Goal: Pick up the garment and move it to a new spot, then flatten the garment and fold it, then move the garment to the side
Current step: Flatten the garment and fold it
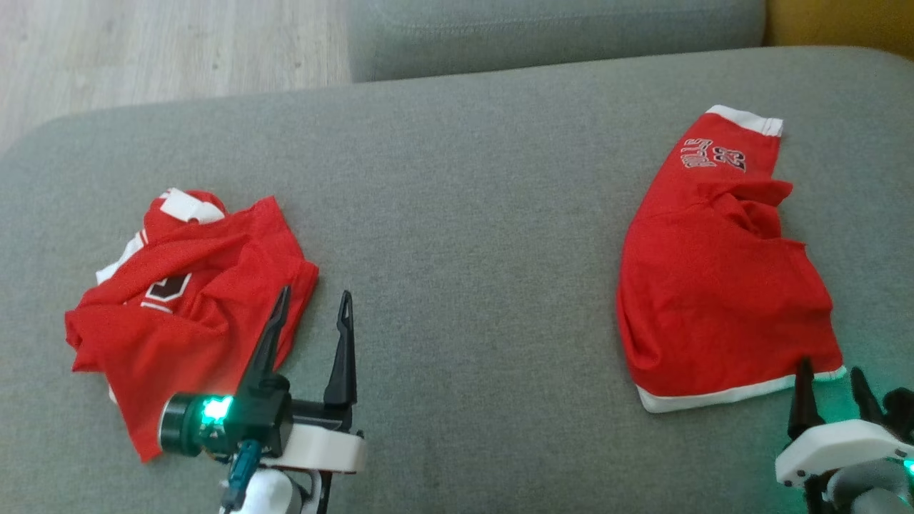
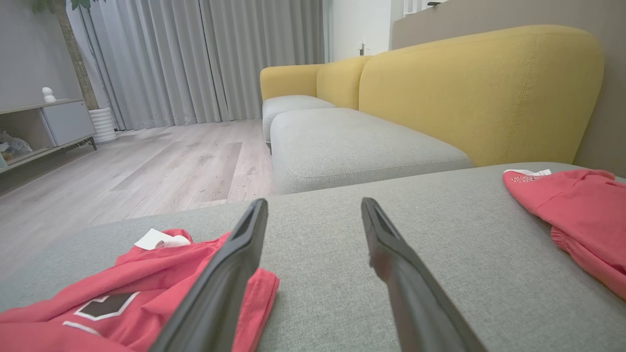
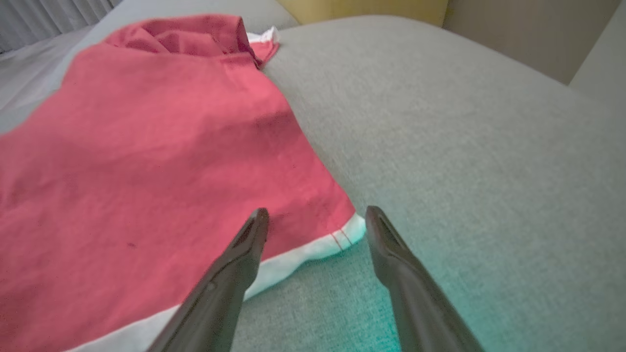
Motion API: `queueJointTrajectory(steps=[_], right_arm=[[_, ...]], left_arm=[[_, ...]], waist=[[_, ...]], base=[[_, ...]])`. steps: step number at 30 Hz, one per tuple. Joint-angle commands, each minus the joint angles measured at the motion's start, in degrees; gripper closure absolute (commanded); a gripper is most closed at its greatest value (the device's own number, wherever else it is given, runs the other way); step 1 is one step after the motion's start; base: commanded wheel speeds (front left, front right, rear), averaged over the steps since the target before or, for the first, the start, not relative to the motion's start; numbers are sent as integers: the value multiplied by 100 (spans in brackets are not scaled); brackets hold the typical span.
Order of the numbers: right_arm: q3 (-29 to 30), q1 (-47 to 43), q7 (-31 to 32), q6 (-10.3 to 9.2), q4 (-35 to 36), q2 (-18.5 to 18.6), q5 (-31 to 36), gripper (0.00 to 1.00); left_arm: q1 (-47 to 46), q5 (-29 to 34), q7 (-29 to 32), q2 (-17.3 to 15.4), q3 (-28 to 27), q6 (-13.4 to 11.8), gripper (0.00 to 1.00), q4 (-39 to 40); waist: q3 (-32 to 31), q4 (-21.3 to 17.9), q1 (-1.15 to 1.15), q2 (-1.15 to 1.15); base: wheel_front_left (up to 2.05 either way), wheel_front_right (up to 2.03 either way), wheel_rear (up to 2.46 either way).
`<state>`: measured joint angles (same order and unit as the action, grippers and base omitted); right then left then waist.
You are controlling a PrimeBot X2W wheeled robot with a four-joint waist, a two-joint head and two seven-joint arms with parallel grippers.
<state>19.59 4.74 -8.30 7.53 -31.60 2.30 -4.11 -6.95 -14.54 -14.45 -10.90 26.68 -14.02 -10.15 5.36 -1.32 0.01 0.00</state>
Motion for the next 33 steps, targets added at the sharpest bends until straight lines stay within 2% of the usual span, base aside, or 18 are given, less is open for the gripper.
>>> queueJointTrajectory(steps=[1, 12, 13, 14, 21, 29, 33], right_arm=[[-64, 301, -57, -4, -71, 57, 0, 0], [329, 1107, -504, -4, -1691, 57, 360, 0], [337, 1163, -535, -4, -1800, 57, 385, 55], [345, 1208, -566, -4, -1879, 57, 442, 100], [142, 1417, -661, -4, -1924, 57, 395, 100], [-954, 1196, -668, -4, -266, 57, -102, 100], [-1390, 1335, -329, -4, 674, 57, -116, 100]], left_arm=[[-308, 50, -50, -64, -171, 25, 0, 159], [-451, 83, 7, -120, -108, 19, 0, 199], [-458, 85, 15, -126, -102, 17, 0, 199], [-462, 85, 23, -132, -99, 13, 0, 197], [-425, 46, 33, -144, -100, -20, 0, 167], [-184, -58, -1, -82, -80, -63, 0, 114], [-88, -96, -17, -62, -94, -85, 0, 145]], waist=[[81, 13, -1, 0], [272, 42, -1, 0], [268, 42, -1, 0], [257, 40, -1, 0], [60, 7, -1, 0], [-520, 19, -1, 0], [-672, 128, -1, 0]], base=[[0, 0, 0], [0, 0, 0], [0, 0, 0], [0, 0, 0], [0, 0, 0], [0, 0, 0], [0, 0, 0]])
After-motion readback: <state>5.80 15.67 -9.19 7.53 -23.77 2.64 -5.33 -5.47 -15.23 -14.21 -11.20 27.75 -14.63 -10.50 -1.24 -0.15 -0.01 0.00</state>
